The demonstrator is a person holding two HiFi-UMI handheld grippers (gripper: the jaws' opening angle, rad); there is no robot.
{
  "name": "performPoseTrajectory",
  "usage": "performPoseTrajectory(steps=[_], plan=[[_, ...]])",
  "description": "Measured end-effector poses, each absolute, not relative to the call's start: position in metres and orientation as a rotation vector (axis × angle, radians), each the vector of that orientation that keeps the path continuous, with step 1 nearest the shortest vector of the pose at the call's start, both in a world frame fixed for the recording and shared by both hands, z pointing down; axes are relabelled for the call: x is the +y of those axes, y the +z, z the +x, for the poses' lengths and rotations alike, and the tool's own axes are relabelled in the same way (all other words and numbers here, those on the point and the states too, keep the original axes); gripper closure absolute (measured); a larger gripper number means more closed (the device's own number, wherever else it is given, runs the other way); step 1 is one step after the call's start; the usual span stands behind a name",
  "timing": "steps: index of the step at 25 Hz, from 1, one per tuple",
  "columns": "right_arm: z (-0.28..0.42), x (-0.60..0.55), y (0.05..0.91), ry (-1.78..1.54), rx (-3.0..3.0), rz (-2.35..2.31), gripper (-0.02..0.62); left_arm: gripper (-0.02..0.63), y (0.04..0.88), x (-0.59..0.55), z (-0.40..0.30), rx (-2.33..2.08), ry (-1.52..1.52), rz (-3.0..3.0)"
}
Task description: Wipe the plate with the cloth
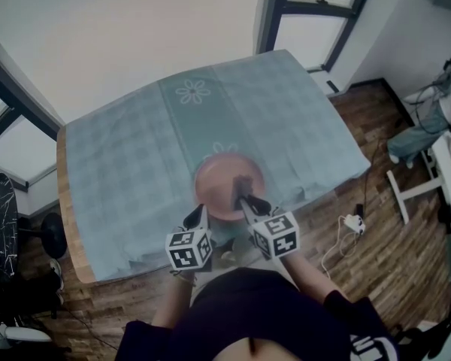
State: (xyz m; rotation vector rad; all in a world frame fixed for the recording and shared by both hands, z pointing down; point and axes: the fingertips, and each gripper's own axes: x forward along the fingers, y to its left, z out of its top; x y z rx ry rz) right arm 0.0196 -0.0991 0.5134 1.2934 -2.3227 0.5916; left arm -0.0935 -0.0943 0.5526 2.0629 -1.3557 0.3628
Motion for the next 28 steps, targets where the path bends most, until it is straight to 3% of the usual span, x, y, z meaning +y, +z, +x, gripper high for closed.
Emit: performPoseTrajectory(steps=[24,28], plan=[[0.024,-0.186,0.587,0.595,-2.202,1.156,0.563,0.588,0.626,-0.137,-0.112,-1.414,0.53,1.877],[0.021,-0.197,0.599,0.6,-2.188,1.126,0.563,0.513,0.637,-0.141,-0.112,-1.408,0.553,1.848]])
